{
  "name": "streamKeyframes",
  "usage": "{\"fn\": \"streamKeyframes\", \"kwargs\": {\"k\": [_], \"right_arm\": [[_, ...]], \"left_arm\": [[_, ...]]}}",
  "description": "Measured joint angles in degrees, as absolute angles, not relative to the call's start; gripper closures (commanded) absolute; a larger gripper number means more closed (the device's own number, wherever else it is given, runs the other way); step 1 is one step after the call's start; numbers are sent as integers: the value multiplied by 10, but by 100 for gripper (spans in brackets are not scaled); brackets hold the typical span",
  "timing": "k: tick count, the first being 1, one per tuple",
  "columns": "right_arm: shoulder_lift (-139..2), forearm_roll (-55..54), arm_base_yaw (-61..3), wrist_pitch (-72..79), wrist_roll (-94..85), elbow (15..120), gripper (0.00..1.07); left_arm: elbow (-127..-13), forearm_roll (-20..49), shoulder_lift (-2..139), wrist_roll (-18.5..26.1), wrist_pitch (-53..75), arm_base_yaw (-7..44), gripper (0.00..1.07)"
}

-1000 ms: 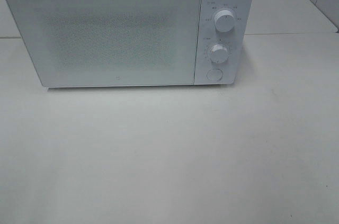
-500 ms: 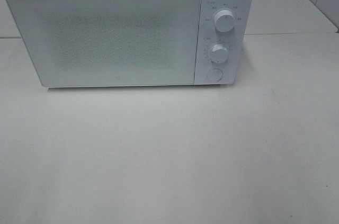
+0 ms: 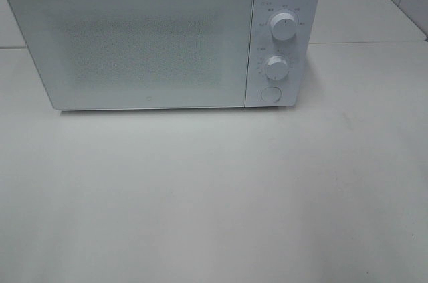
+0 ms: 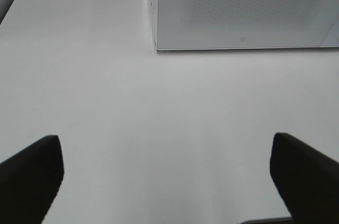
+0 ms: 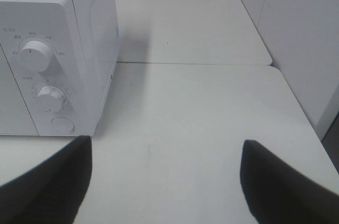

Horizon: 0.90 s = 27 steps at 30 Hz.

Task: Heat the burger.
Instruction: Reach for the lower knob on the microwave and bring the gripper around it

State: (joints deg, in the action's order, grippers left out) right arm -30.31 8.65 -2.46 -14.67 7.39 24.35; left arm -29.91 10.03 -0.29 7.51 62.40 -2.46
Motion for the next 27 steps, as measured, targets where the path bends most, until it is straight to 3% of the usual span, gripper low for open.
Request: {"fn": "streamKeyframes", "kwargs": {"k": [27], "right_arm": [[-586, 87, -25, 202, 74, 220, 34]], "left_arm": [[-299, 100, -3, 75, 624, -25, 9]]}}
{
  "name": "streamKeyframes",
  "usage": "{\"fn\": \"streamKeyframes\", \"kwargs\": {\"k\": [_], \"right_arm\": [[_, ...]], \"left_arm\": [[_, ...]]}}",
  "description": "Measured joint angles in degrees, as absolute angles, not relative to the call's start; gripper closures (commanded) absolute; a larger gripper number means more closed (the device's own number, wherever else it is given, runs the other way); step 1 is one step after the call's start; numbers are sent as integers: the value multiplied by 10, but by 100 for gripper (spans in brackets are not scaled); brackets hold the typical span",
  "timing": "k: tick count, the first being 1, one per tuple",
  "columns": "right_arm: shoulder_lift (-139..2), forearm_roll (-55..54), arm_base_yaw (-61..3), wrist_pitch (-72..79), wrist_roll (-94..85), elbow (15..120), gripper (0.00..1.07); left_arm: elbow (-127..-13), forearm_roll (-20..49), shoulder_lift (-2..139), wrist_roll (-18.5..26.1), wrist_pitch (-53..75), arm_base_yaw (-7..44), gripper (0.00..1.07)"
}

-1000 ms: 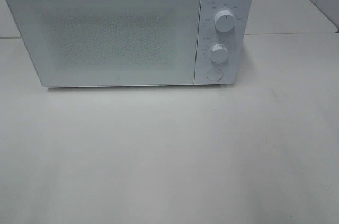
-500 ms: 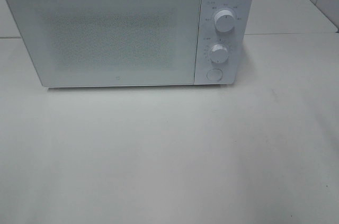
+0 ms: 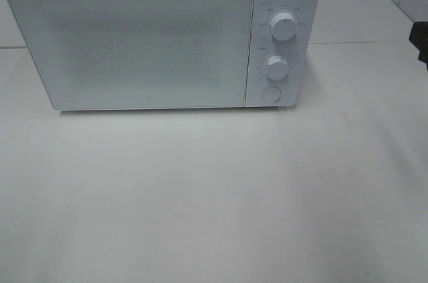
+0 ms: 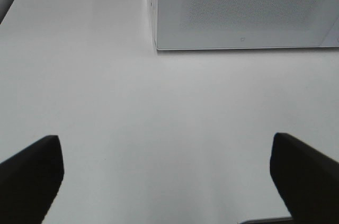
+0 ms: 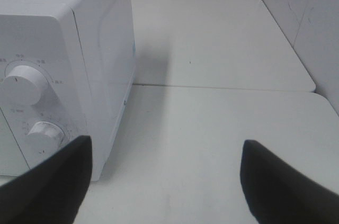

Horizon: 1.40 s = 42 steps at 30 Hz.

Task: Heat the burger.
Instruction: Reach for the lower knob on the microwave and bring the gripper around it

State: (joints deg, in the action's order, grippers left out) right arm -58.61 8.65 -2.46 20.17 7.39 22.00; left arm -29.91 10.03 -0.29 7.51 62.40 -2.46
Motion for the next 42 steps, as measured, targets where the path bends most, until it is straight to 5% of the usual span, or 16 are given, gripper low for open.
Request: {"fn": "streamKeyframes", "kwargs": {"k": [14, 42], "right_arm": [[-729, 0, -26, 472, 55, 125, 34], [-906, -429, -453, 686, -166, 119, 34]], "left_arm": [[-299, 100, -3, 75, 624, -25, 9], [-299, 100, -3, 75, 624, -25, 9]]}}
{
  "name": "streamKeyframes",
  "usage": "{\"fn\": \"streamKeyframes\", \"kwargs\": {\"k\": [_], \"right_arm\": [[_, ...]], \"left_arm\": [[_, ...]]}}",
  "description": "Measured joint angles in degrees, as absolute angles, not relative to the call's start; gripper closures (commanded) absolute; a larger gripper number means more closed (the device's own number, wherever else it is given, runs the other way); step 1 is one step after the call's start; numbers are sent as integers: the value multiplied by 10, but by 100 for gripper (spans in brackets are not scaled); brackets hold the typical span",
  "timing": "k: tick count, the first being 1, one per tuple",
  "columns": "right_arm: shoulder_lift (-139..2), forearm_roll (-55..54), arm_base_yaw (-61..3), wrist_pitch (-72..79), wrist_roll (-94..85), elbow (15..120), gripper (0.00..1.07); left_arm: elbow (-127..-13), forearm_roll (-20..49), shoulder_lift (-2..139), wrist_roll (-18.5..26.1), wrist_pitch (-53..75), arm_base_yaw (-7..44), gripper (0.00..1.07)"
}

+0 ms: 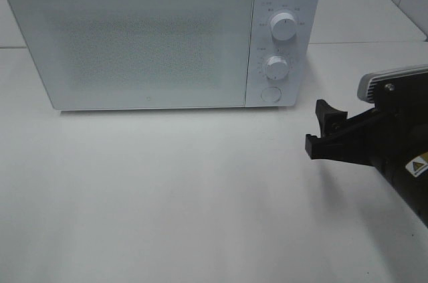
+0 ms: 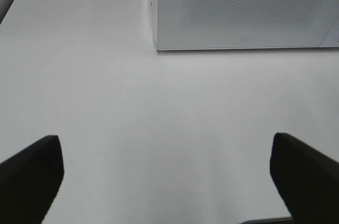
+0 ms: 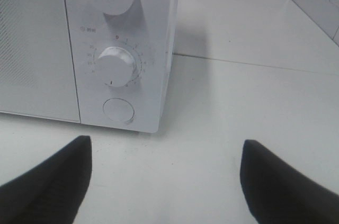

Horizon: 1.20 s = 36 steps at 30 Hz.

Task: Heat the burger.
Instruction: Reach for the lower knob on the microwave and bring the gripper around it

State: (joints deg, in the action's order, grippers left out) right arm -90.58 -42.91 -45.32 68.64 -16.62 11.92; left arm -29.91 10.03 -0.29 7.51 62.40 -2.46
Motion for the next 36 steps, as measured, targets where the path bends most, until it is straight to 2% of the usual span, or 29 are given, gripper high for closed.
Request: {"fn": "streamKeyframes", "kwargs": {"k": [2, 7, 24, 36], "right_arm": [[-918, -466, -482, 687, -167, 138, 34], [-941, -517, -509, 689, -197, 178, 34], [-1020, -528, -516, 692, -231, 284, 34], [-1085, -473, -447, 692, -222, 356, 34]], "left_arm": [[-299, 100, -3, 75, 624, -25, 9], [-299, 100, -3, 75, 624, -25, 9], [-299, 100, -3, 75, 624, -25, 9], [-299, 100, -3, 75, 624, -25, 9]]}}
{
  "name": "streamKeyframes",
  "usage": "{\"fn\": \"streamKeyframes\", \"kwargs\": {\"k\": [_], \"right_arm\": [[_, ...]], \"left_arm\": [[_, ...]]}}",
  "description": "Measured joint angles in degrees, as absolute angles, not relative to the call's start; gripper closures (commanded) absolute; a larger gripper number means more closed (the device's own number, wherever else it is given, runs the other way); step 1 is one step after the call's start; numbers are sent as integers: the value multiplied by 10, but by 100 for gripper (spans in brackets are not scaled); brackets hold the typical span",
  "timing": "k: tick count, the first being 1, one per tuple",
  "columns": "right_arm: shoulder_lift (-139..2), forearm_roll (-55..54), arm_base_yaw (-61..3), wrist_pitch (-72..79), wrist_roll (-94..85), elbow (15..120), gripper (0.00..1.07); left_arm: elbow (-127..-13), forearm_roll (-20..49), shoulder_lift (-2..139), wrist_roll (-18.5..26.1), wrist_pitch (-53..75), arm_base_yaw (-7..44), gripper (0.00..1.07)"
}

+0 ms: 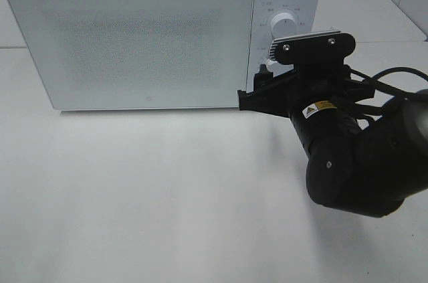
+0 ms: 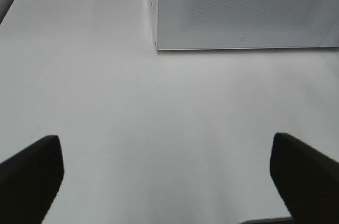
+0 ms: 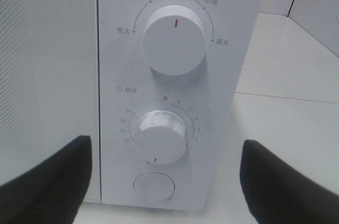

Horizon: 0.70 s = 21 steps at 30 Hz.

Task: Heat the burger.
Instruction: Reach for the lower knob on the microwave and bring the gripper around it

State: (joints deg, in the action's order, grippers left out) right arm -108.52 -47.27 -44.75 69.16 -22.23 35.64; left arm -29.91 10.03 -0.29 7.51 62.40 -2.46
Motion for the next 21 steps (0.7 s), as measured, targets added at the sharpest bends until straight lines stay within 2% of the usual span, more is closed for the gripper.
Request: {"fn": "streamKeyframes", "kwargs": {"k": [10, 21], "right_arm": [[-1125, -442, -405, 694, -184, 411, 34], [-1176, -439, -405, 694, -181, 457, 34]], "left_arm": [[-299, 100, -3, 75, 624, -25, 9], [-299, 100, -3, 75, 624, -25, 9]]}}
